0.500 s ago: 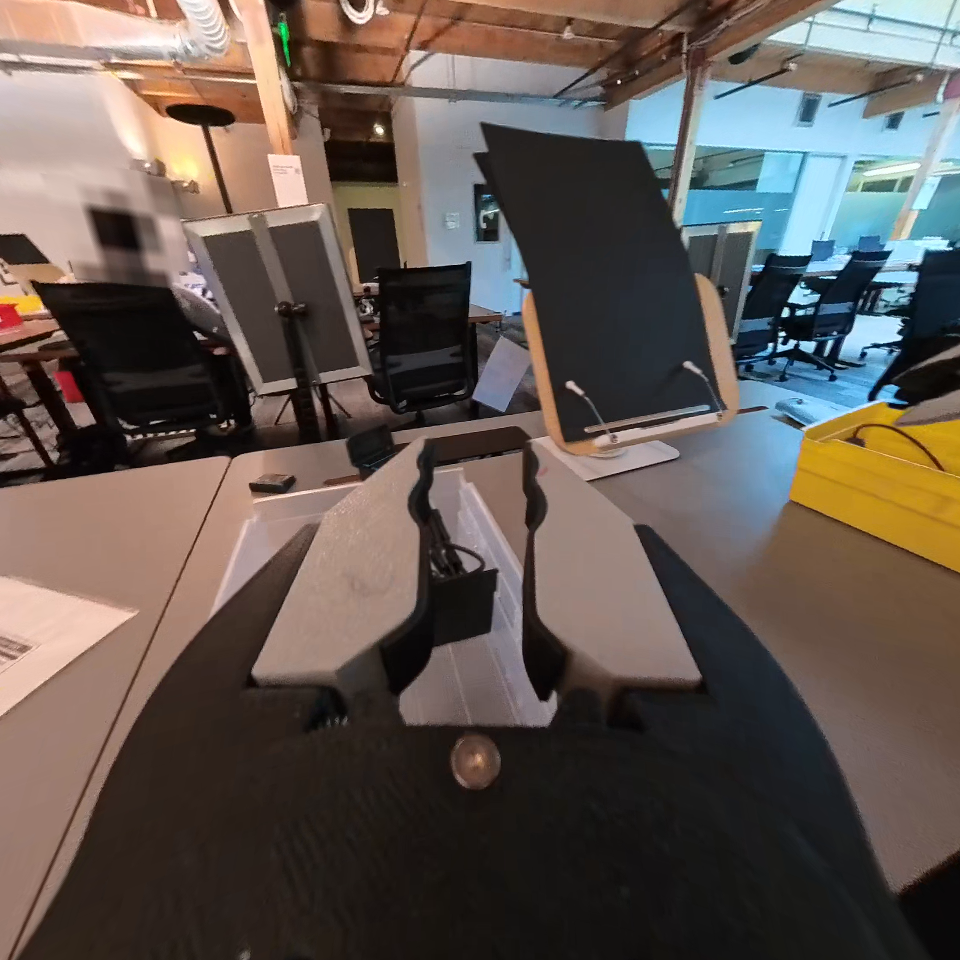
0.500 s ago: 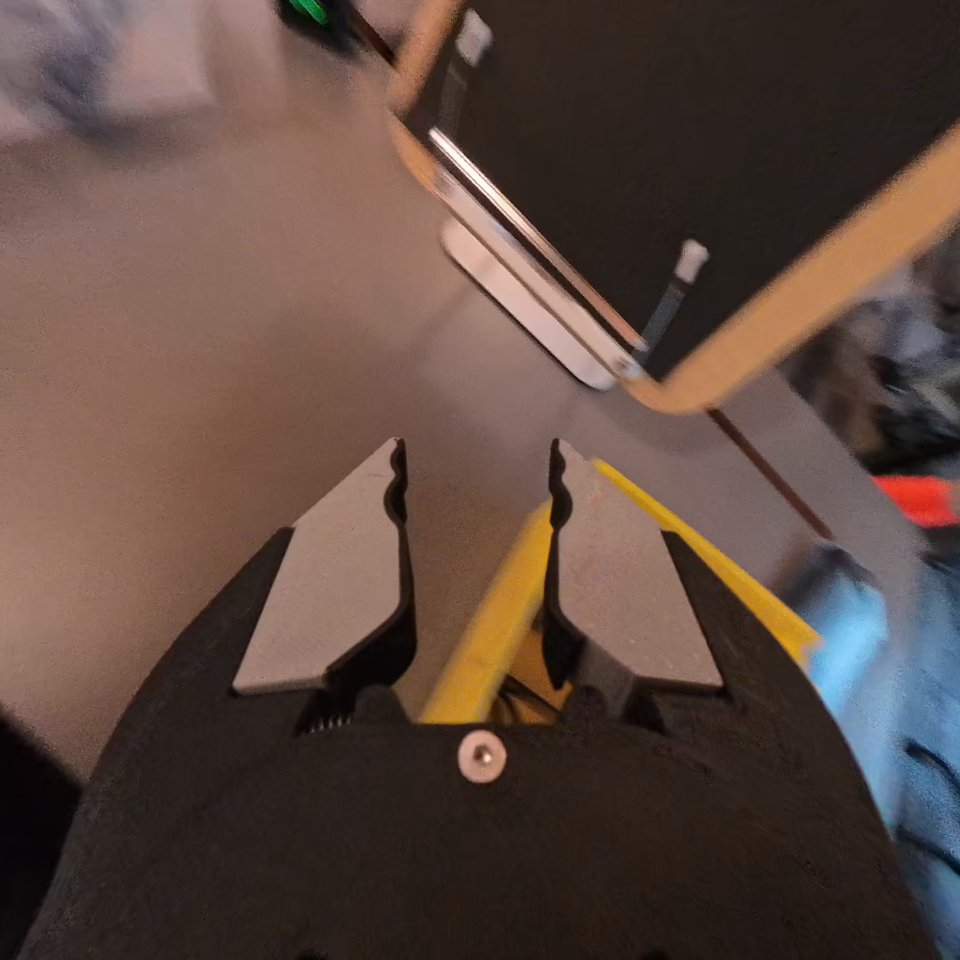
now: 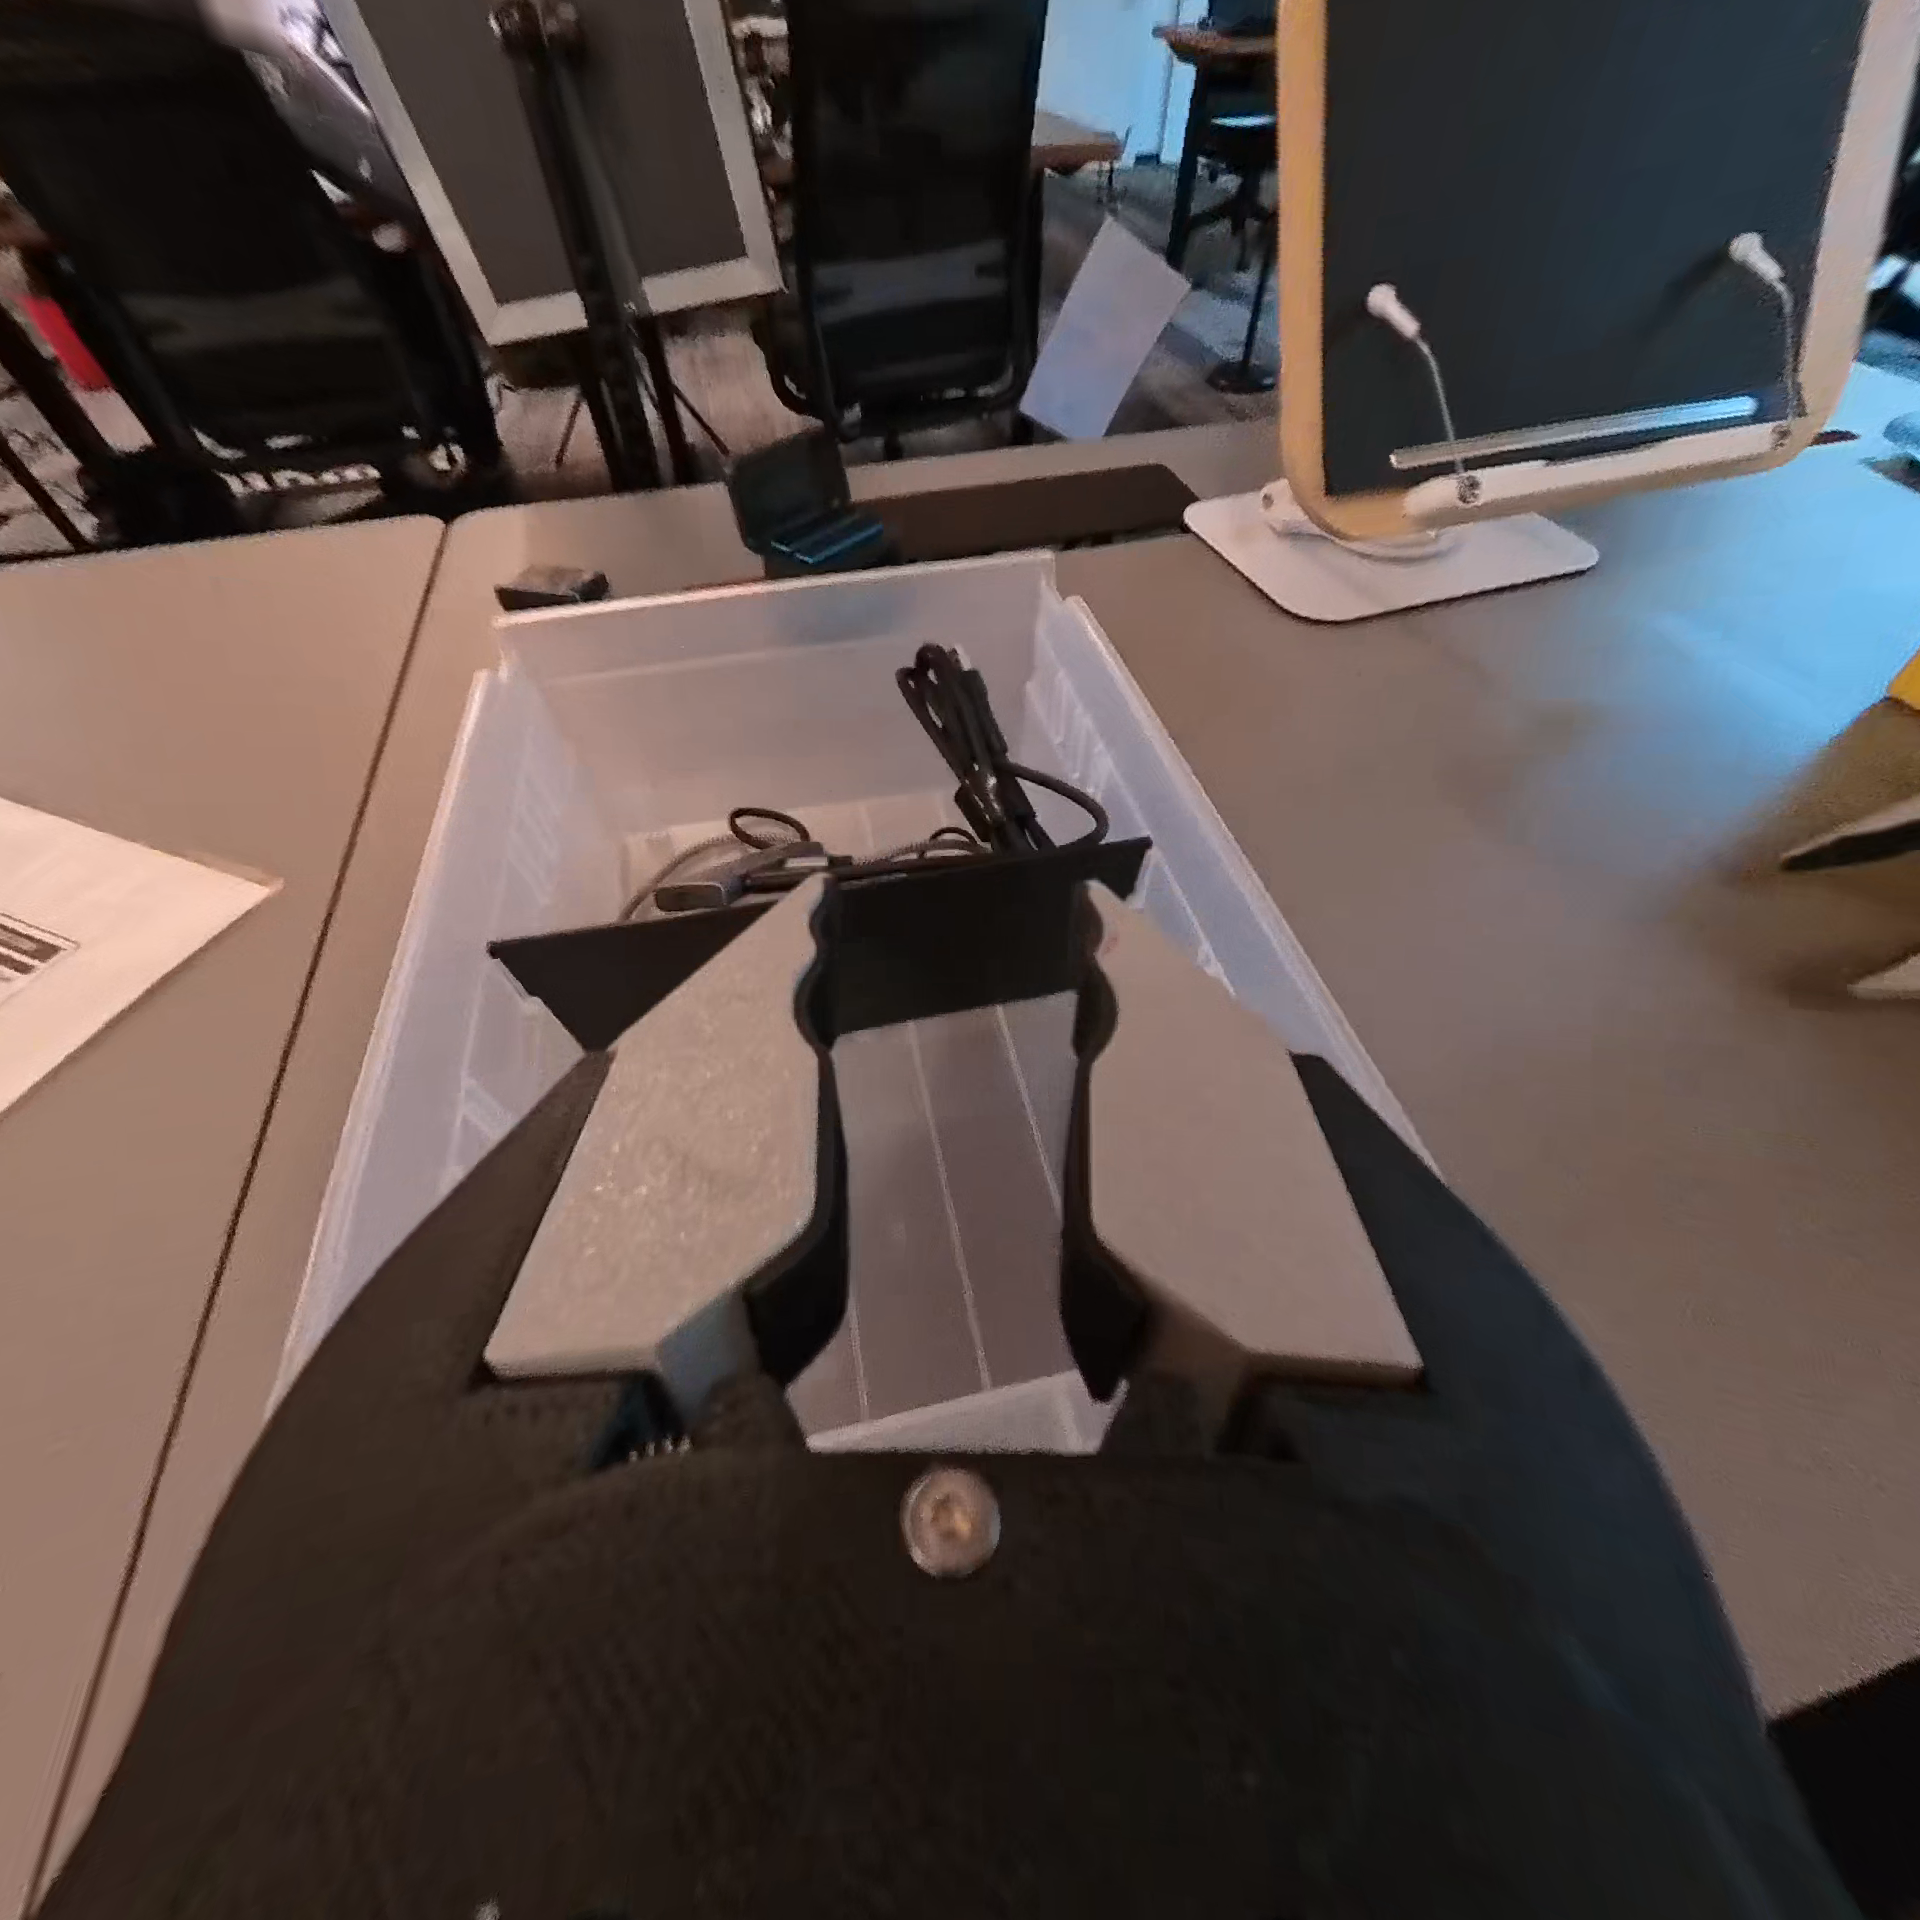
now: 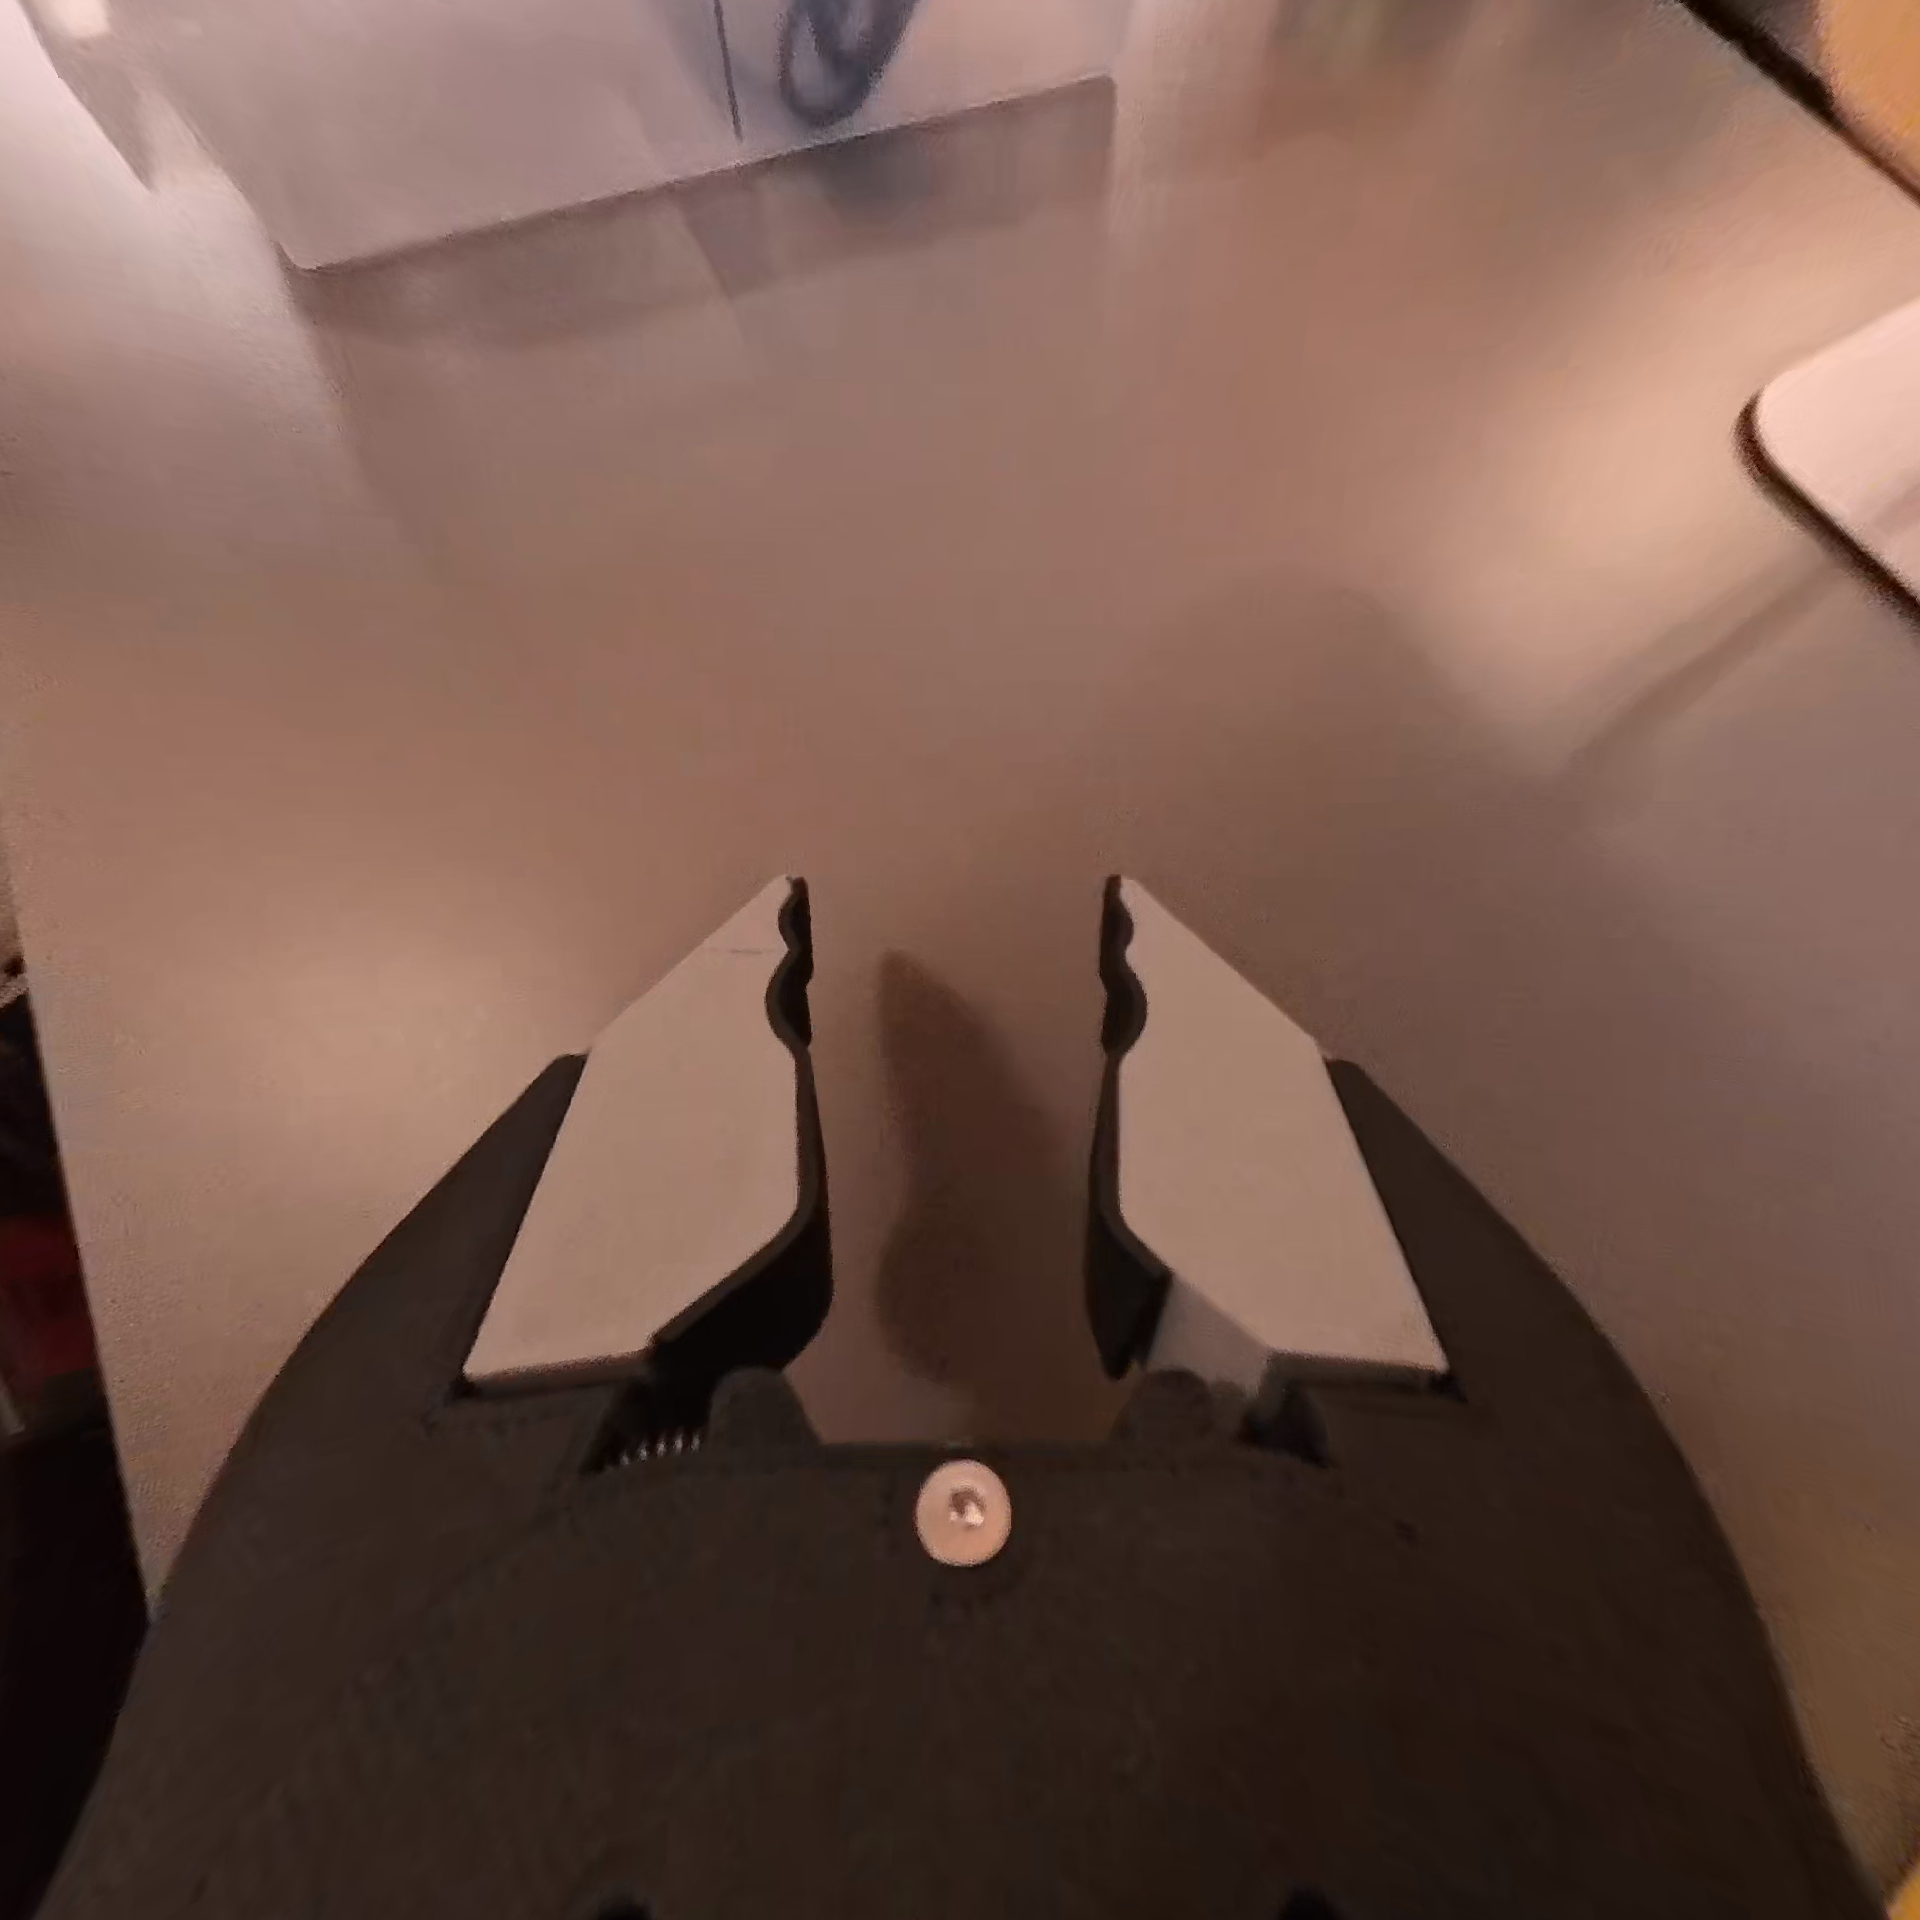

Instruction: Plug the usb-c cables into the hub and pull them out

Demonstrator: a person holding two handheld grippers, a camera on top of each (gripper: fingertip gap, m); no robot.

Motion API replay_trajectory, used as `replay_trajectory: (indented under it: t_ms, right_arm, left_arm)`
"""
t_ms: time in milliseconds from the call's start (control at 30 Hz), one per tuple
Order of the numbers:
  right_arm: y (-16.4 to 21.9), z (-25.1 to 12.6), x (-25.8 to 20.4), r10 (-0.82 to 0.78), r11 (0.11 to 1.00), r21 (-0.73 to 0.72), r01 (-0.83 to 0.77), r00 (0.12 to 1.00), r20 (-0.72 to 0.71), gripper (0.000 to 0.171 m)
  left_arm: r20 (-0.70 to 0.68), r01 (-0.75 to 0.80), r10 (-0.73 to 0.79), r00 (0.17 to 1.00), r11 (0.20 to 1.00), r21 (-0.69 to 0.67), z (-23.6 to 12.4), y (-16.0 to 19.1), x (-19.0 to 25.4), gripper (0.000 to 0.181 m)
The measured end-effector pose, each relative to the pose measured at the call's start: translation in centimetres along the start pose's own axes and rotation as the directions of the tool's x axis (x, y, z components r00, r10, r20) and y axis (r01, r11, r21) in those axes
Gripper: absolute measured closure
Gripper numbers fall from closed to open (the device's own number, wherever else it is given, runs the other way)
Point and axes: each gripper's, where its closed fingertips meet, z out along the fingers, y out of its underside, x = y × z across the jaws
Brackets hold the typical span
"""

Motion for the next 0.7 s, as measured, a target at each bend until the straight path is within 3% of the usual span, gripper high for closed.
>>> replay_trajectory:
  t_ms: [100, 167, 267, 367, 500, 700]
  right_arm:
    - [-0.3, -1.1, 0.4, -0.009, 0.998, 0.061, 0.011, 1.000, -0.023, 0.125]
    - [-0.1, -1.4, 0.3, 0.007, 0.998, 0.062, -0.005, 1.000, -0.023, 0.122]
    - [-0.2, -1.4, -0.3, -0.015, 0.998, 0.058, 0.016, 1.000, -0.017, 0.122]
    - [-0.1, -1.1, -0.9, -0.068, 0.997, 0.043, 0.070, 0.997, -0.043, 0.123]
    - [0.1, -0.7, -1.7, -0.113, 0.993, 0.032, 0.115, 0.993, -0.043, 0.123]
    - [-0.1, -1.1, -1.6, -0.068, 0.996, 0.060, 0.069, 0.997, -0.022, 0.124]
  left_arm:
    - [-0.032, -0.019, 0.017, 0.999, 0.998, -0.057, 1.0, 0.4, -0.2, 0.142]
    - [-0.025, -0.104, 0.101, 0.995, 0.984, -0.143, 2.2, 0.4, -1.2, 0.138]
    - [-0.120, -0.164, 0.134, 0.984, 0.944, -0.287, 4.0, -0.5, -1.9, 0.133]
    - [-0.097, -0.162, 0.132, 0.987, 0.863, -0.478, 5.8, -0.9, -4.7, 0.131]
    - [-0.043, -0.088, 0.083, 0.996, 0.696, -0.713, 7.7, 1.4, -7.6, 0.124]
    - [0.035, 0.049, -0.036, 0.999, 0.589, -0.807, 10.3, 4.9, -7.9, 0.129]
